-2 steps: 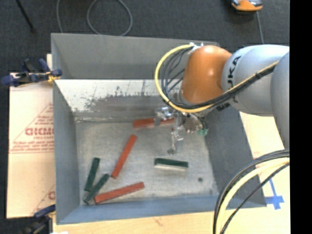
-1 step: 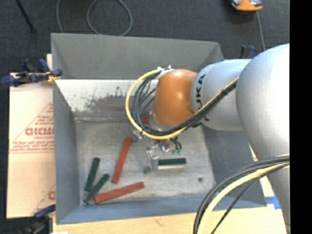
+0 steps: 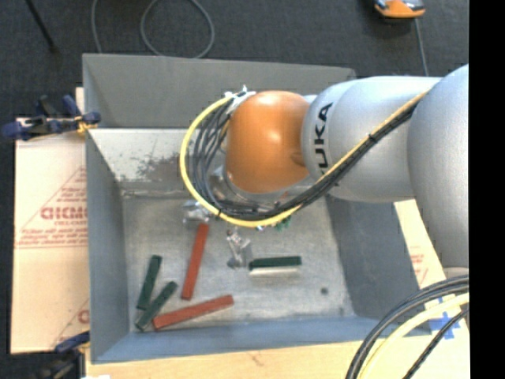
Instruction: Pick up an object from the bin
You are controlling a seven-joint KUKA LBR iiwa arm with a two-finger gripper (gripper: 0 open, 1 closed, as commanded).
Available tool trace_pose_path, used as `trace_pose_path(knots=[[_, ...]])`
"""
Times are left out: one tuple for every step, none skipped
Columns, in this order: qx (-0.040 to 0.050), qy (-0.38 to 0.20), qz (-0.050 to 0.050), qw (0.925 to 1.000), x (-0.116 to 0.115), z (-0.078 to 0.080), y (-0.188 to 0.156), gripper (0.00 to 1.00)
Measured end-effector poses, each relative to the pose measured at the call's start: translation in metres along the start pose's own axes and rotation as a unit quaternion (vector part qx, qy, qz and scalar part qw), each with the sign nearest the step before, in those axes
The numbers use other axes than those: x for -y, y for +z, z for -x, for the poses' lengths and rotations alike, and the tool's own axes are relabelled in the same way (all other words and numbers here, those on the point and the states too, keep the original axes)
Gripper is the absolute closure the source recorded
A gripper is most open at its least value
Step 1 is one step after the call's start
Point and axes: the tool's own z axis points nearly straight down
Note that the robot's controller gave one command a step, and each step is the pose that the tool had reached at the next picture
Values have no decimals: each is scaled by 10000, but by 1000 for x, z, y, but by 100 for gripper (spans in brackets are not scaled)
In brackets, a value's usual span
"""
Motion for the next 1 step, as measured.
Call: trace_pose_path(knots=[[-45, 255, 7, 9997, 85, -40, 65, 0]])
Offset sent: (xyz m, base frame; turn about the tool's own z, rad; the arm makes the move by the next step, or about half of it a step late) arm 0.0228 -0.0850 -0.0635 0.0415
